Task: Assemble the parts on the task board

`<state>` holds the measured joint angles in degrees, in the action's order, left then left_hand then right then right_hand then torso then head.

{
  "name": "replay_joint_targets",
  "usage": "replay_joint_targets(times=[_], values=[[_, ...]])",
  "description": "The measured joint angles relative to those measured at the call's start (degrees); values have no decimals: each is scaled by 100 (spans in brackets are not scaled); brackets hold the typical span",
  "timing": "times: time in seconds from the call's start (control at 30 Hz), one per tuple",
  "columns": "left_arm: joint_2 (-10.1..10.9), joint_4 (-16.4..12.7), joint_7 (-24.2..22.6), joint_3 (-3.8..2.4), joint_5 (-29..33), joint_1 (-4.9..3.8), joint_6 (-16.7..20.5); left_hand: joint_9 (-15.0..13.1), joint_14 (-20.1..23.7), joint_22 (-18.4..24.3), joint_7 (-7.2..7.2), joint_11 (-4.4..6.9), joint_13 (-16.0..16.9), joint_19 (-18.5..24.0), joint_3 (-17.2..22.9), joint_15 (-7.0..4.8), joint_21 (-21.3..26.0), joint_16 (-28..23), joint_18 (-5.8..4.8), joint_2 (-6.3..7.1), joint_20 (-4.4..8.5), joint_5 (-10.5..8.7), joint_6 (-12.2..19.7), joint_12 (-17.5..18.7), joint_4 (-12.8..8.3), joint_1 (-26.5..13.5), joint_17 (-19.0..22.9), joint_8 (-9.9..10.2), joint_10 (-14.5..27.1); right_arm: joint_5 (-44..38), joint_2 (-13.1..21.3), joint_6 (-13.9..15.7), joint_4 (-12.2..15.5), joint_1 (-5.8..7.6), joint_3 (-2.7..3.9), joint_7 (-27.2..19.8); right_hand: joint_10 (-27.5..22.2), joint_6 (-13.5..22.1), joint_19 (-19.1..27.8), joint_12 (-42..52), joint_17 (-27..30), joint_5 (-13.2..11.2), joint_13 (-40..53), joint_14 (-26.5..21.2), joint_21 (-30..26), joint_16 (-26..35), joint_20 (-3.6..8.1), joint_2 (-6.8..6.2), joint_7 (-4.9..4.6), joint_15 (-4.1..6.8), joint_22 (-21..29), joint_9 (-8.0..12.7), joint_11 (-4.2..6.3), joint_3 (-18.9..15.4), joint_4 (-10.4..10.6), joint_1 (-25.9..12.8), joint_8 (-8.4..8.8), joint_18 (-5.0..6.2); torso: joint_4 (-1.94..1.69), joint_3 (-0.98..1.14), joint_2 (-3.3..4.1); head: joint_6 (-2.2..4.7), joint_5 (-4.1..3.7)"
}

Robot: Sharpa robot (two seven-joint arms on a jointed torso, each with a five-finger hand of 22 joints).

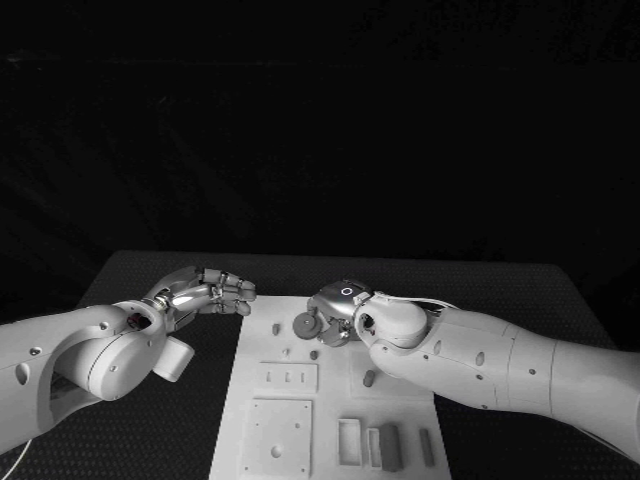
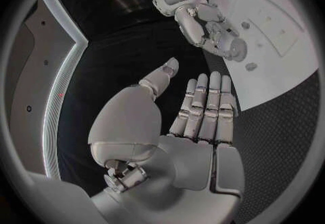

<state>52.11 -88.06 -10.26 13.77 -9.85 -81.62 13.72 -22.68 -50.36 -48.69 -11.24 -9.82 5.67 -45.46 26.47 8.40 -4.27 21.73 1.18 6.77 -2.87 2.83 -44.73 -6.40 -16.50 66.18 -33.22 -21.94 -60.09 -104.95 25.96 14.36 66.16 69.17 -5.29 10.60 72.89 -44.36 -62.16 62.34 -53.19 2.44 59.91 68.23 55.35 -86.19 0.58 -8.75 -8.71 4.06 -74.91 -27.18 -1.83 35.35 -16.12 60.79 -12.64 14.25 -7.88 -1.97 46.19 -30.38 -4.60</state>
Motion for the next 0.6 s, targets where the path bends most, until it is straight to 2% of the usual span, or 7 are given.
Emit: replay_joint_targets(times=[0.3,0.47,0.53,0.6], values=[[9,-2,2,0,0,0,1,0,0,5,0,0,0,0,0,0,0,0,0,0,0,0,0,0,0,0,1,0,0,112,152,9,83,3,2,-10,0,-30,0,0,-60,0,0,0,0,0,0,23,28,0,0,-20,0,0,0,-23,-37,0,1,1,-1,-3,8],[9,-4,3,0,-1,0,1,0,0,5,0,0,1,0,0,0,0,0,0,0,0,0,0,22,0,0,-5,0,0,181,302,80,246,-12,0,-8,0,-71,0,0,-90,0,0,0,0,0,0,20,7,0,0,-32,0,0,0,-71,-54,0,2,1,-1,7,5],[12,-3,3,0,-1,0,1,1,0,5,0,0,1,0,0,0,0,0,0,0,0,0,0,22,0,0,-5,0,0,235,379,161,302,-16,29,-25,0,-93,0,0,-117,0,6,0,0,0,0,16,25,0,0,-39,1,3,30,-76,-83,0,2,1,-1,11,3],[15,3,3,0,-1,0,1,4,0,5,0,0,1,0,0,0,0,0,0,0,0,0,0,22,0,0,-5,0,0,387,495,297,376,-17,100,-77,0,-105,0,0,-126,0,10,1,0,0,0,-10,17,0,0,-39,1,-10,47,-102,-84,0,2,1,-1,19,-2]])
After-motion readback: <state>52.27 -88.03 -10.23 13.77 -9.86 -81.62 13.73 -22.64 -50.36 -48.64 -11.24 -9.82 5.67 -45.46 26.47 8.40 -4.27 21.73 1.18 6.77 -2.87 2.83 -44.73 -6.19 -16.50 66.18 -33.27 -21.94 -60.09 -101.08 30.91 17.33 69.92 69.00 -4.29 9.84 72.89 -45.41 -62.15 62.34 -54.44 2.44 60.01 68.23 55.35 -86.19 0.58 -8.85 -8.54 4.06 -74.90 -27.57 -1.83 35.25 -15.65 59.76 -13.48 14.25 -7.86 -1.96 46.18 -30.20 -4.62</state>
